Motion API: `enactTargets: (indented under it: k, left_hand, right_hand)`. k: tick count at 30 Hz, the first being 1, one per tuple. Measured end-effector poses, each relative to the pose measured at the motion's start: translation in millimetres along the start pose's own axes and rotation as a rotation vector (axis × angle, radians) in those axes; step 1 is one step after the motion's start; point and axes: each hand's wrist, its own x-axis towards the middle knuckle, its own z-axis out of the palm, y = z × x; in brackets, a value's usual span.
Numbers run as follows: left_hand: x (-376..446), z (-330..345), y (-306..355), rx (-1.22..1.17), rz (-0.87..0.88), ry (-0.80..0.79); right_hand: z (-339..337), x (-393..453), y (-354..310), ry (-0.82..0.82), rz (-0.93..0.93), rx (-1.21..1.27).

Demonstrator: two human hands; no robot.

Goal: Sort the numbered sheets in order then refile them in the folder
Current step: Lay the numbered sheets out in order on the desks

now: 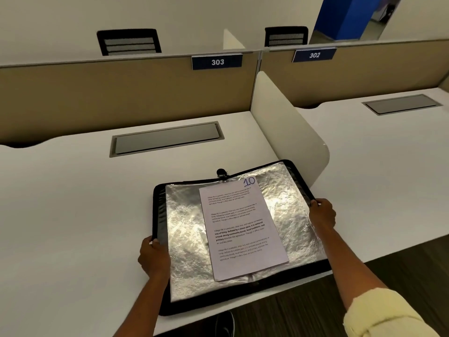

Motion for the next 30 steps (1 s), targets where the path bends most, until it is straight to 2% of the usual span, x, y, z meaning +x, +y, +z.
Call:
enactTargets:
  k: [13, 20, 24, 30]
  left_hand:
    - [1, -7, -15, 0.168, 0.087, -0.055]
    - [5, -13, -18, 0.231, 0.132, -0.057]
    - [6, -17, -20, 0.235, 0.160, -0.045]
    - [7, -16, -24, 0.265, 0.163, -0.059]
  right_hand:
    - [11, 21, 15, 0.019, -0.092, -0.110]
    - [21, 23, 24, 0.037, -0.002, -0.329]
    - [27, 24, 40, -0.003, 0.028, -0.338]
    - [30, 14, 48, -0.002, -0.039, -0.205]
